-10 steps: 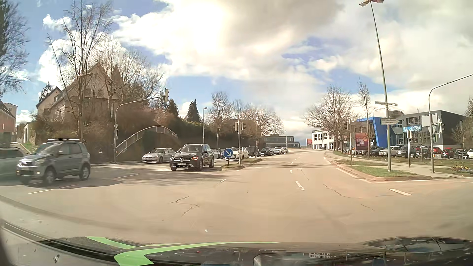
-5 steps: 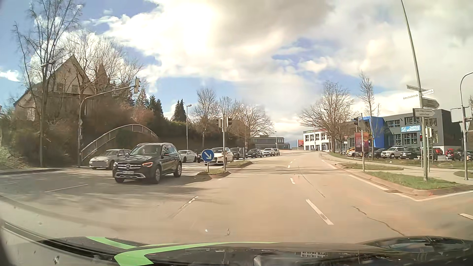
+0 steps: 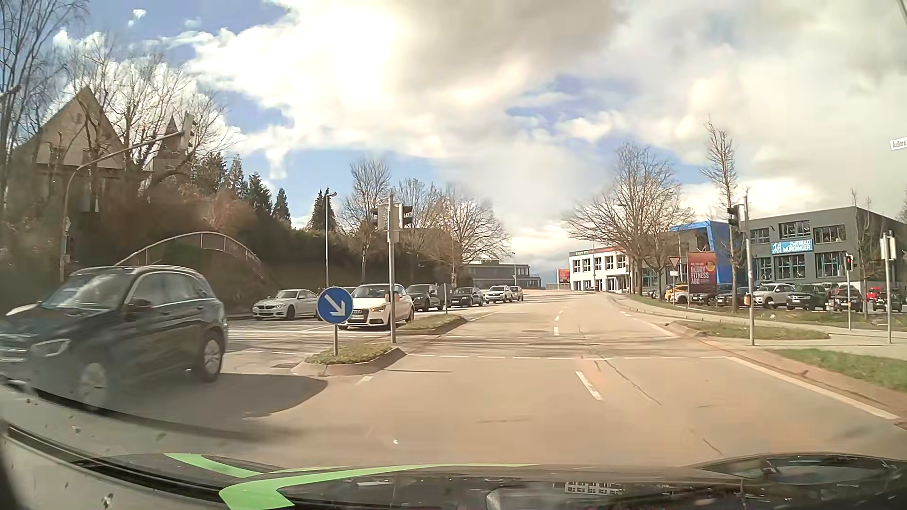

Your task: Follow the waypoints while adhering to traffic rules and regulations

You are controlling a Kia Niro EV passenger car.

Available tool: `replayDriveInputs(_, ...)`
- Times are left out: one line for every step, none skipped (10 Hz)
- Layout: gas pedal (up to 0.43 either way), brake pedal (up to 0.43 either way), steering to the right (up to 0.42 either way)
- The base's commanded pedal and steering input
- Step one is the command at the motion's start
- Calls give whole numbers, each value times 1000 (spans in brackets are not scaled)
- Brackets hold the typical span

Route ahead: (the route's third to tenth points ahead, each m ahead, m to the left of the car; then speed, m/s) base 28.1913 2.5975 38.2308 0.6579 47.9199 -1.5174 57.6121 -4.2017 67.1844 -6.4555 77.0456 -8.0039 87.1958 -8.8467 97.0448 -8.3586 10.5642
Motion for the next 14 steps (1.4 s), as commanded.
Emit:
replayDriveInputs(311,0,28)
replayDriveInputs(311,0,28)
replayDriveInputs(311,0,28)
replayDriveInputs(311,0,28)
replayDriveInputs(299,0,28)
replayDriveInputs(299,0,28)
replayDriveInputs(299,0,28)
replayDriveInputs(299,0,28)
replayDriveInputs(287,0,28)
replayDriveInputs(280,0,29)
replayDriveInputs(268,0,29)
replayDriveInputs(268,0,29)
replayDriveInputs(240,0,31)
replayDriveInputs(240,0,33)
